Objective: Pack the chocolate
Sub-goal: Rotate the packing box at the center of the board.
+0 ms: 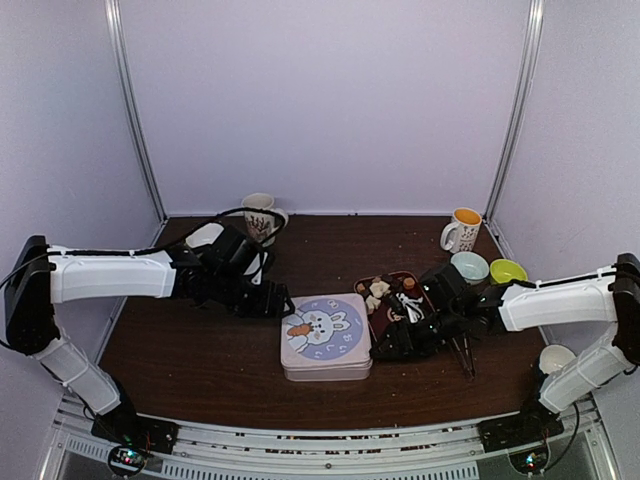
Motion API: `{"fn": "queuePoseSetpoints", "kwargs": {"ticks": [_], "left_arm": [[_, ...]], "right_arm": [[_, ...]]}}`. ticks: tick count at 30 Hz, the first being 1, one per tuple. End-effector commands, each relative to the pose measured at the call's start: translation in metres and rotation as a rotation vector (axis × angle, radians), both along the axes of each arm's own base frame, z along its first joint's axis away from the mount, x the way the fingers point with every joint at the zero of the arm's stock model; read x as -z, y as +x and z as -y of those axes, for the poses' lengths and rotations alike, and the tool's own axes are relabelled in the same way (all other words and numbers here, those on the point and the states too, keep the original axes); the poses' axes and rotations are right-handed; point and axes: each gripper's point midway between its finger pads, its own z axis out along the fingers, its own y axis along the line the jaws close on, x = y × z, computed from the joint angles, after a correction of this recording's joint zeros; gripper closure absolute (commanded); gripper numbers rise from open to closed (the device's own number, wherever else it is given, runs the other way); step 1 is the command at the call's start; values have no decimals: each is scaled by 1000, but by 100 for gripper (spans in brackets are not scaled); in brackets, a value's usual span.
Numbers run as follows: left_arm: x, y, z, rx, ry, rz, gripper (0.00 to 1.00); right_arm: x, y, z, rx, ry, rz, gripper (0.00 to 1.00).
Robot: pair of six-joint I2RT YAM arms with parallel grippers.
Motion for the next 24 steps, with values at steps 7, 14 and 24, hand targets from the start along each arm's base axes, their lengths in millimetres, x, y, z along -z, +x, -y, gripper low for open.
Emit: {"fn": "queuePoseSetpoints", "kwargs": {"ticks": [7, 14, 24], "left_arm": [[-3, 1, 9, 25, -41, 21, 23], [-1, -9, 13, 43, -74, -18, 28], [-11, -39, 10, 76, -92, -38, 25]], "right_arm": [[-3, -11, -3, -5, 51, -38, 36], [-6, -13, -7, 7, 96, -69, 37], [-4, -13, -7, 10, 90, -77, 36]]}}
